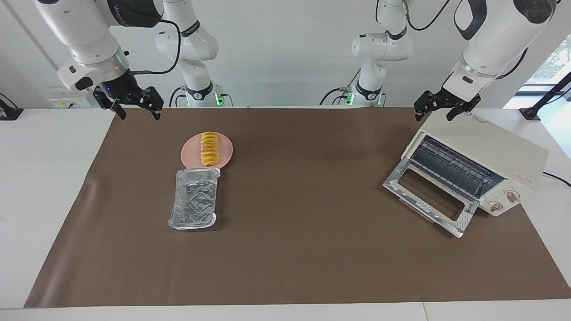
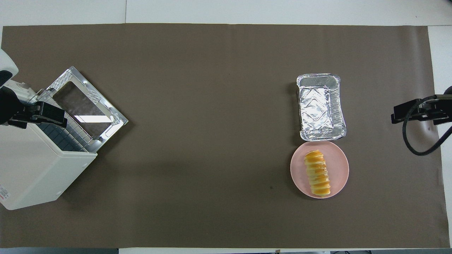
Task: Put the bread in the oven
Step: 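Reach the right gripper toward the bread rolls on the pink plate, then lower the right gripper and grasp the yellow bread rolls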
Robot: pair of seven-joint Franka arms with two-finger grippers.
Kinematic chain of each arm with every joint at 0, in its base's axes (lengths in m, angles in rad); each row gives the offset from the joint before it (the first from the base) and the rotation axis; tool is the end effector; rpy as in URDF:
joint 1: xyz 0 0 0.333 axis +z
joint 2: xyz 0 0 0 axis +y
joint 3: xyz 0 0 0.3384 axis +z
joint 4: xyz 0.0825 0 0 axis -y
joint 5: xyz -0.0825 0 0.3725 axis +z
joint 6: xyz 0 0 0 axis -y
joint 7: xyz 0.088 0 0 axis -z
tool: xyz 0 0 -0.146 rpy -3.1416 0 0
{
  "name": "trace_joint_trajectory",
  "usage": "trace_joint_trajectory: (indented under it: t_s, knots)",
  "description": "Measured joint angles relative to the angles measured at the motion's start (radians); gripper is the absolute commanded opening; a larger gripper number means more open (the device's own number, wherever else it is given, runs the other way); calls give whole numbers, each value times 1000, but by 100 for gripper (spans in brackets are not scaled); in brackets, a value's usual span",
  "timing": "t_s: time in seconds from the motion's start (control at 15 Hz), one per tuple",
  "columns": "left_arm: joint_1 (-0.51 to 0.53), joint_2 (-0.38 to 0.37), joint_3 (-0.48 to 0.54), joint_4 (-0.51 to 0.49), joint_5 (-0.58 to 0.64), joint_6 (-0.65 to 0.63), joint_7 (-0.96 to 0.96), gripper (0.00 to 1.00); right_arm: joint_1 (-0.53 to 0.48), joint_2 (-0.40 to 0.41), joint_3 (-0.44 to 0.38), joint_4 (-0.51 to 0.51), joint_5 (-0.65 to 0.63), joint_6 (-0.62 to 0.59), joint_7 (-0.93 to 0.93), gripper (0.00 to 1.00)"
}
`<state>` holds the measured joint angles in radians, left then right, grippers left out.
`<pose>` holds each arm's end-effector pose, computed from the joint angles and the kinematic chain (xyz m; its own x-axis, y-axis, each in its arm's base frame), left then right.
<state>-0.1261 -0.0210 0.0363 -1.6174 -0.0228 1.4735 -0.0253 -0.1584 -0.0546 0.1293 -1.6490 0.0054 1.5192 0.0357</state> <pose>0.5169 -0.0499 0.5903 0.9902 -0.0661 -0.1231 -0.0641 -0.9977 0.0205 0.5150 -0.0124 0.5966 0.9950 -0.0651 -0.0755 -0.0650 -0.9979 0.0043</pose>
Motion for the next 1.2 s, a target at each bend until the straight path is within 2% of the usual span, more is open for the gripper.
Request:
trace_joint_trajectory:
  t_s: [0.33, 0.6, 1.0, 1.2]
  knots:
    - [0, 0, 0, 0, 0, 0, 0, 100, -55, 0, -1, -1, 0, 2, -2, 100]
    - [0, 0, 0, 0, 0, 0, 0, 100, -35, -9, 13, -45, 1, 39, -17, 100]
    - [0, 0, 0, 0, 0, 0, 0, 100, 86, -118, 20, -368, 2, 216, 60, 100]
    - [0, 0, 0, 0, 0, 0, 0, 100, 129, -135, 22, -487, 21, 292, 95, 100]
